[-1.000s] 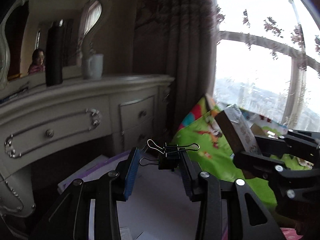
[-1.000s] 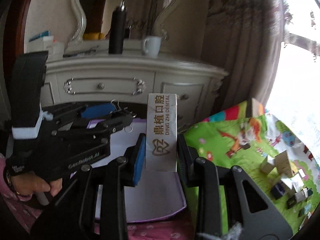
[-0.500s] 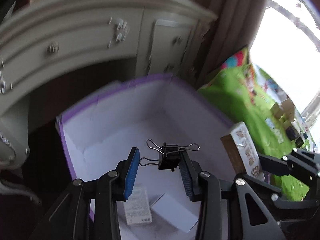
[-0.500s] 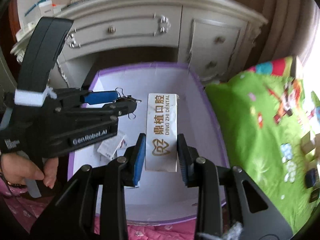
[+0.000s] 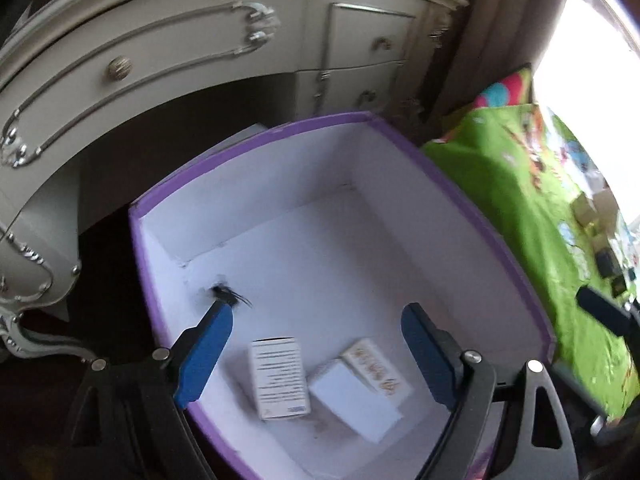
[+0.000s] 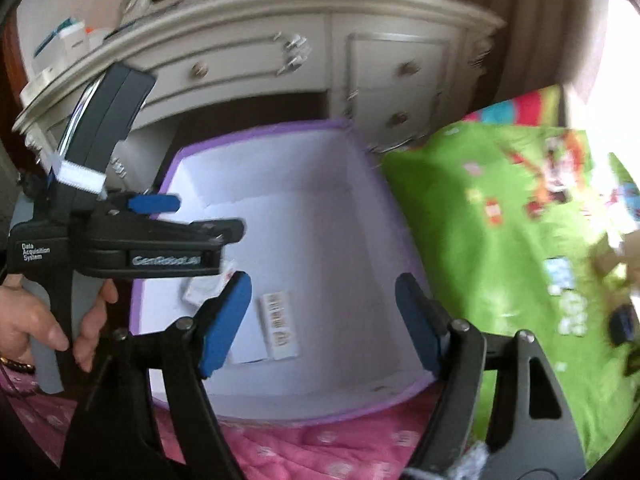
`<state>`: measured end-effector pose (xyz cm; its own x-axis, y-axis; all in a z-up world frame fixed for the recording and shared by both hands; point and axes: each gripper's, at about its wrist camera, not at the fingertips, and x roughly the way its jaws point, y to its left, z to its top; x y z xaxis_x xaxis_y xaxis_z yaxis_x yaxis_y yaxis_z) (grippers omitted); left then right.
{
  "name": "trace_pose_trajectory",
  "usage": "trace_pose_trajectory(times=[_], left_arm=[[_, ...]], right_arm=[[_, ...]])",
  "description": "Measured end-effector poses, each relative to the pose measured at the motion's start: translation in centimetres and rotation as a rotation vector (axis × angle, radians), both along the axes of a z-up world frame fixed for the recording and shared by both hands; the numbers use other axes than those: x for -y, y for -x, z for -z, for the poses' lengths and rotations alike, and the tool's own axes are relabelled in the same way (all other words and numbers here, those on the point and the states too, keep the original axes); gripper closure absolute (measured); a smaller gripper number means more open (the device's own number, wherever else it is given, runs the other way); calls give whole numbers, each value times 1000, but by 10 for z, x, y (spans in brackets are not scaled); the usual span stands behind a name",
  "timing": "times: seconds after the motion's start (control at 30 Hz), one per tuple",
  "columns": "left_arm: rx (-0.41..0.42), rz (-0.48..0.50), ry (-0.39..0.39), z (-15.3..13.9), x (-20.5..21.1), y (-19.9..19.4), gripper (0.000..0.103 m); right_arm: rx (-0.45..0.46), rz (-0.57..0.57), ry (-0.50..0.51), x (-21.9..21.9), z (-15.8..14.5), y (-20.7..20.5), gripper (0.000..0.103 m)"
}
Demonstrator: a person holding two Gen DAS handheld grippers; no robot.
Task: Organize rigid objects
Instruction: 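Open both tools to drop the clip and dental box into the bin, then grasp the white plastic holder with the right tool while the left tool grasps the teal box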
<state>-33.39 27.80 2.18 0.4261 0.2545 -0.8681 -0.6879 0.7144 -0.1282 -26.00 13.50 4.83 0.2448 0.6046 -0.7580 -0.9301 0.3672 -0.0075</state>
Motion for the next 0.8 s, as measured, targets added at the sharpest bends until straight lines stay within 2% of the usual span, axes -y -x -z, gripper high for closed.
trace_pose_trajectory(times=[0.1, 0.27, 0.4, 0.5, 0.53, 0.6, 0.73, 0.8], left_arm=[[5, 86, 9, -10, 23, -25, 16], [3, 370, -23, -22, 99, -84, 16], [20, 656, -55, -21, 185, -139, 16], [43, 806, -80, -15, 243, -173, 16], [47, 856, -79, -11, 264, -186, 16], [75, 917, -88, -8, 300, -206, 16], [61, 995, -78, 9, 350, -242, 15], [59, 1006, -155, 11, 367, -250, 11]], right_arm=[[25, 115, -32, 37, -14, -24, 22], [4, 350, -71, 124, -15, -71, 16], [-38, 648, -96, 230, -3, -116, 16], [-49, 872, -76, 312, 10, -140, 16], [-59, 915, -75, 329, 13, -147, 16], [-82, 1047, -83, 385, 20, -159, 16], [-112, 1219, -63, 452, 33, -191, 16], [-157, 1240, -51, 461, 42, -214, 16]])
